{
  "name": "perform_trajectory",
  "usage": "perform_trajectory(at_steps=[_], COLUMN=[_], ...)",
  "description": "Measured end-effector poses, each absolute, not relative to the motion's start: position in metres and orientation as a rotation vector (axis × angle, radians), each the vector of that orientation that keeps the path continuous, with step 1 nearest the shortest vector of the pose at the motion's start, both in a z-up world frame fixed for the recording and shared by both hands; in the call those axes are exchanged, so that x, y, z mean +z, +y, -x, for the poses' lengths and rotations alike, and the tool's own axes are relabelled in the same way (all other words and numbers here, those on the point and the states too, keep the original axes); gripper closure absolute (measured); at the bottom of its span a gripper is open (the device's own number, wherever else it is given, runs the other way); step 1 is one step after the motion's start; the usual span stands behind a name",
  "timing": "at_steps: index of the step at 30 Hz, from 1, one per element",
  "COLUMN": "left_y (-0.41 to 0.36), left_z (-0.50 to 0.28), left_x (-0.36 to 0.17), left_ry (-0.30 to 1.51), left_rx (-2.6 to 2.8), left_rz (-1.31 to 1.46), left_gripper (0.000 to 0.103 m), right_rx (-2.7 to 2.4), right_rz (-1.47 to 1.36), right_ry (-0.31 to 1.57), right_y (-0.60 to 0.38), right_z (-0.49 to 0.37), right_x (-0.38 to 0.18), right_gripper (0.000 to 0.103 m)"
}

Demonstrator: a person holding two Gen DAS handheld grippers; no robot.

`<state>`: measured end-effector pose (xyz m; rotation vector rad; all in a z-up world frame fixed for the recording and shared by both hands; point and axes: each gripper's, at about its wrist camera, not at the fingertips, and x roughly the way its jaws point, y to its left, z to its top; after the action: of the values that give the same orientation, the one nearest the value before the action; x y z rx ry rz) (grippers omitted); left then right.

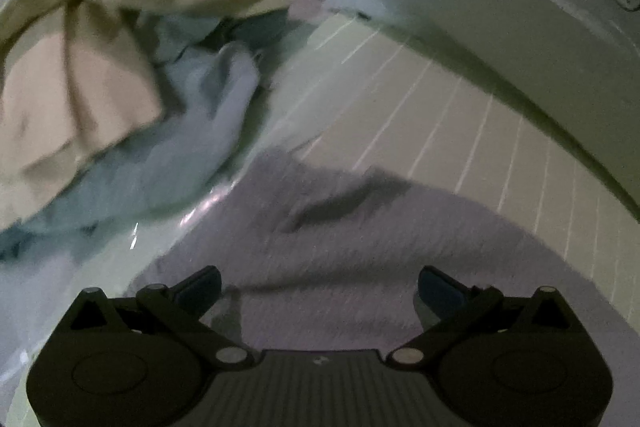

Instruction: Fold clothes

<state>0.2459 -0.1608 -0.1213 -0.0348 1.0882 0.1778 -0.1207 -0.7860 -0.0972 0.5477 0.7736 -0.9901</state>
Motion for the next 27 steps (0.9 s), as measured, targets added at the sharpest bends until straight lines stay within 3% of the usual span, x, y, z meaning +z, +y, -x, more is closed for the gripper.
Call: perform_trajectory(at_steps=[8,10,11,12,13,14,15,16,27], left_y=[-0.165,-0.165,-0.165,-0.165,-0.165,-0.165,-0.165,-0.163,-0.149], left_z=[-0.279,-0.278,-0.278,-0.277,-0.277,-0.276,-0.276,-0.278,-0.294], left_x=[-0.134,-0.134,-0.134,-0.134,-0.134,-0.134,-0.134,-0.132,-0.112], left_ry=[1.120,1.101,1.092,1.082,1.073,1.063,1.054,1.047,0.960], left_rx=[0.192,0.198,0.202,0.205,0.208,0.211,0.214,0.197,0.132], left_rz=[0.038,0.035,0.033,0.031,0.030,0.028,0.028,0.049,0.093], left_gripper=[0.003,0.020,0.024,0.034,0.051,0.062,0.092,0.102,0.103], right_rx=[-0.999,-1.004,-1.006,-1.011,-1.009,-0.999,-0.983,-0.964,-0.927], right_rz=[-0.619,-0.604,-0.589,-0.563,-0.535,-0.507,-0.494,-0.496,-0.301], right_ry=[0.819,0.836,0.843,0.851,0.859,0.864,0.863,0.852,0.574], right_y=[-0.787,-0.785,-0.784,-0.782,-0.781,-0.779,-0.779,-0.780,-0.783], right_z=[0.082,0.079,0.079,0.079,0.080,0.081,0.082,0.083,0.059], right_x=[-0.122,-0.122,-0.122,-0.121,-0.119,-0.118,-0.116,-0.113,-0.035], right_gripper=[0.019,0.021,0.031,0.050,0.059,0.080,0.092,0.092,0.094])
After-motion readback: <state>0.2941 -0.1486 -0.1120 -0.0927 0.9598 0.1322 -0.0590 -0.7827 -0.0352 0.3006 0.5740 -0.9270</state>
